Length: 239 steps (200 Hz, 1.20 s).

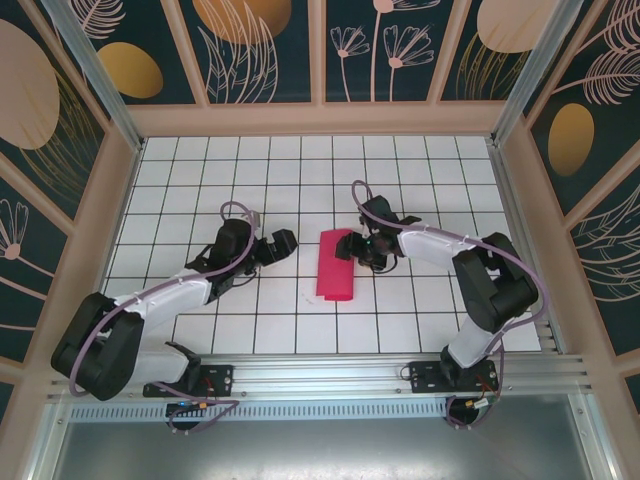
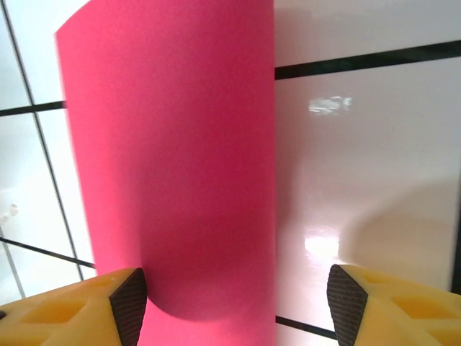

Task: Fold a paper plane with a square sheet of paper (pick it up from the middle)
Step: Fold the square sheet of paper in half at the center of the table.

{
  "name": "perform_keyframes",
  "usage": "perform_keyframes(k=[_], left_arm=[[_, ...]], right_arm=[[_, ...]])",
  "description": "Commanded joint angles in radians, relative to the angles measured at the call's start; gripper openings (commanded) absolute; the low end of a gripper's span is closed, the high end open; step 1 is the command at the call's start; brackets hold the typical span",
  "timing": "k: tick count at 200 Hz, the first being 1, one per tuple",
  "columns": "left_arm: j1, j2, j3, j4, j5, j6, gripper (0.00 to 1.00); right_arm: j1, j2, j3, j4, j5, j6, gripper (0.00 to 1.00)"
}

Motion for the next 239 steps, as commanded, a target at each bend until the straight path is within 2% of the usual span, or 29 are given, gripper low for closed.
perform_keyframes(k=[1, 93, 128, 195, 239], left_arm=[[-0.017, 0.016, 0.035, 0.036, 0.037, 0.014, 0.98], [-0.123, 0.118, 0.081, 0.100, 0.039, -0.019, 0.86], [-0.136, 0.154, 0.086, 0.131, 0.058, -0.039, 0.76], [-0.142, 0.183, 0.099, 0.144, 0.075, -0.041, 0.69], [-0.144, 0.204, 0.108, 0.156, 0.077, -0.055, 0.66]], right_arm=[[-0.005, -0.030, 0.021, -0.086, 0.084, -0.050, 0.68], [-0.005, -0.035, -0.008, -0.045, 0.093, -0.036, 0.65], [-0.005, -0.046, -0.014, -0.056, 0.120, -0.034, 0.63], [-0.004, -0.039, -0.023, -0.056, 0.078, -0.077, 0.63], [-0.005, -0.006, -0.015, -0.045, 0.081, -0.050, 0.61]])
